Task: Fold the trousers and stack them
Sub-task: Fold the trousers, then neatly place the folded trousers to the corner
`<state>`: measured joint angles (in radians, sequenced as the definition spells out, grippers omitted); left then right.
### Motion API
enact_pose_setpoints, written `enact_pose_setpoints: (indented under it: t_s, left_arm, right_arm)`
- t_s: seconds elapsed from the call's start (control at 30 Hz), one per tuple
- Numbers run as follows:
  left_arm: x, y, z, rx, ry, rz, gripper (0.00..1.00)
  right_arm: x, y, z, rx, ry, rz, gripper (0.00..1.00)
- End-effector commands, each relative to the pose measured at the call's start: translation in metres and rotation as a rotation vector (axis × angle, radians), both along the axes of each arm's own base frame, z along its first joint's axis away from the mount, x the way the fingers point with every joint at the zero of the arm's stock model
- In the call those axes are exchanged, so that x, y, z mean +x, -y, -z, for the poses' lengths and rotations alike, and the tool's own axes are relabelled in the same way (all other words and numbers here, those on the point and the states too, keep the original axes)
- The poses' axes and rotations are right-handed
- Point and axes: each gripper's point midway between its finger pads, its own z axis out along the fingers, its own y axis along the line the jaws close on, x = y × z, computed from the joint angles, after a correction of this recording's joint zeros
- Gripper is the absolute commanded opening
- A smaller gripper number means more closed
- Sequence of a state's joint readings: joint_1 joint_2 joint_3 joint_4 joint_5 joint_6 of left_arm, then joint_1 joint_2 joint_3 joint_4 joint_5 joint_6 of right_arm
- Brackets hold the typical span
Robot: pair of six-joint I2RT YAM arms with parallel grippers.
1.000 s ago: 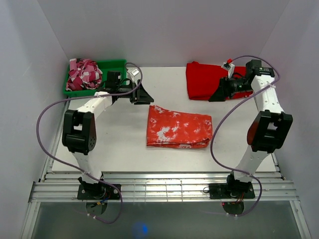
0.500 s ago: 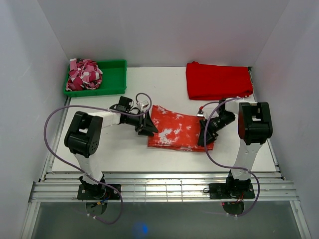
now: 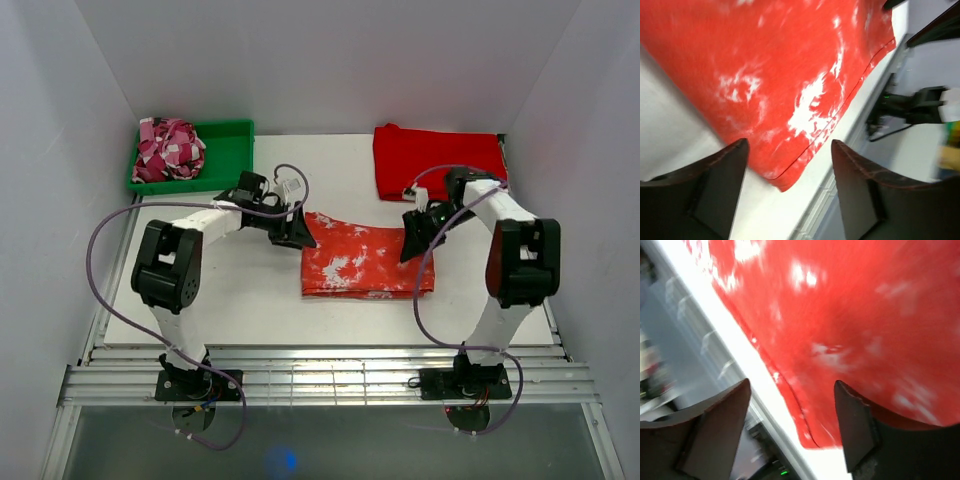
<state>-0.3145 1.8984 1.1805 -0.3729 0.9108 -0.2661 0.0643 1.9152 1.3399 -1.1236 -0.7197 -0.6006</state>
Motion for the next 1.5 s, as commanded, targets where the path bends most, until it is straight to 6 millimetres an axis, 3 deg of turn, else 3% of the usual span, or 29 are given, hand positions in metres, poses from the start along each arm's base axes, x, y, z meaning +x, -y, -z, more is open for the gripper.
enact_pose_setpoints:
  t_s: [0.0, 0.03, 0.07, 0.1, 0.13, 0.17, 0.2, 0.23, 0.27, 0.3, 0.33, 0.4, 0.43, 0.5, 0.53, 0.6, 0.63, 0.7, 0.73, 0.77, 0.8, 0.9, 0.97, 1.0, 1.07, 1.23, 1.33, 1.37, 1.47]
  left_arm:
    - [0.036, -0.007, -0.108, 0.029, 0.552, 0.067, 0.8]
    - [0.042, -0.011, -0.12, 0.06, 0.637, 0.068, 0.82]
    - [0.052, -0.02, -0.13, 0.124, 0.741, 0.061, 0.93]
    - [0.056, -0.025, -0.158, 0.143, 0.848, 0.047, 0.98]
    - [0.061, -0.029, -0.173, 0.17, 0.928, 0.038, 0.98]
    - [0.068, -0.038, -0.184, 0.221, 1.014, 0.021, 0.98]
    - [0.07, -0.041, -0.198, 0.23, 1.069, -0.002, 0.98]
    - [0.071, -0.045, -0.222, 0.223, 1.161, -0.047, 0.98]
    - [0.074, -0.049, -0.229, 0.246, 1.185, -0.09, 0.98]
    - [0.073, -0.049, -0.236, 0.236, 1.198, -0.119, 0.98]
    - [0.072, -0.049, -0.242, 0.228, 1.217, -0.12, 0.98]
    - [0.061, -0.036, -0.241, 0.19, 1.275, 0.018, 0.98]
    - [0.052, -0.023, -0.236, 0.184, 1.28, 0.073, 0.98]
    - [0.055, -0.016, -0.228, 0.26, 1.304, 0.063, 0.98]
    - [0.048, -0.003, -0.226, 0.252, 1.334, 0.102, 0.98]
    - [0.039, 0.004, -0.209, 0.279, 1.344, 0.131, 0.98]
    - [0.028, 0.018, -0.206, 0.264, 1.373, 0.177, 0.98]
    - [0.012, 0.028, -0.185, 0.267, 1.377, 0.251, 0.98]
    - [0.005, 0.04, -0.185, 0.272, 1.427, 0.268, 0.98]
    - [0.001, 0.044, -0.178, 0.28, 1.446, 0.289, 0.98]
    - [-0.006, 0.047, -0.16, 0.294, 1.443, 0.329, 0.98]
    - [-0.017, 0.069, -0.143, 0.313, 1.512, 0.368, 0.98]
    - [-0.015, 0.079, -0.144, 0.306, 1.536, 0.349, 0.98]
    - [-0.019, 0.086, -0.143, 0.29, 1.537, 0.36, 0.98]
    - [-0.02, 0.096, -0.133, 0.278, 1.527, 0.38, 0.98]
    - [-0.046, 0.127, -0.108, 0.188, 1.506, 0.488, 0.98]
    - [-0.071, 0.144, -0.09, 0.111, 1.487, 0.578, 0.98]
    - [-0.082, 0.152, -0.081, 0.083, 1.469, 0.617, 0.98]
    - [-0.094, 0.165, -0.06, 0.07, 1.445, 0.657, 0.98]
  right_arm:
    - [0.075, 0.009, -0.096, -0.043, 0.592, 0.051, 0.76]
    - [0.078, 0.013, -0.124, -0.067, 0.705, 0.069, 0.8]
    - [0.086, 0.022, -0.14, -0.118, 0.784, 0.086, 0.82]
    - [0.09, 0.027, -0.155, -0.148, 0.857, 0.087, 0.84]
    - [0.087, 0.032, -0.181, -0.169, 0.949, 0.102, 0.91]
    - [0.086, 0.04, -0.189, -0.213, 1.0, 0.116, 0.97]
    - [0.093, 0.043, -0.203, -0.226, 1.082, 0.146, 0.9]
    - [0.086, 0.048, -0.224, -0.237, 1.164, 0.199, 0.9]
    - [0.088, 0.063, -0.225, -0.305, 1.193, 0.281, 0.9]
    - [0.083, 0.069, -0.207, -0.336, 1.165, 0.325, 0.9]
    - [0.077, 0.072, -0.219, -0.33, 1.221, 0.36, 0.9]
    - [0.064, 0.068, -0.203, -0.322, 1.176, 0.32, 0.9]
    - [0.048, 0.065, -0.176, -0.323, 1.03, 0.29, 0.9]
    - [0.03, 0.055, -0.153, -0.264, 0.874, 0.243, 0.9]
    - [0.022, 0.055, -0.132, -0.247, 0.772, 0.234, 0.9]
    - [0.01, 0.065, -0.111, -0.193, 0.632, 0.292, 0.9]
    - [0.008, 0.07, -0.09, -0.2, 0.538, 0.316, 0.9]
    - [0.002, 0.082, -0.071, -0.179, 0.39, 0.393, 0.9]
    - [-0.001, 0.091, -0.053, -0.173, 0.282, 0.438, 0.9]
    - [-0.002, 0.089, -0.046, -0.138, 0.226, 0.464, 0.9]
    - [-0.004, 0.087, -0.04, -0.116, 0.166, 0.493, 0.9]
    - [0.0, 0.081, -0.011, -0.068, 0.025, 0.572, 0.9]
    - [-0.002, 0.074, 0.002, -0.041, -0.01, 0.607, 0.91]
    - [0.008, 0.075, 0.009, -0.029, 0.02, 0.625, 0.93]
    - [0.002, 0.064, 0.022, -0.009, -0.045, 0.651, 0.96]
    - [-0.003, 0.043, 0.048, 0.01, -0.065, 0.639, 0.98]
    - [-0.002, 0.031, 0.05, 0.05, -0.092, 0.632, 0.81]
    - [-0.001, 0.026, 0.047, 0.075, -0.105, 0.625, 0.7]
    - [0.008, 0.016, 0.029, 0.156, -0.115, 0.624, 0.52]
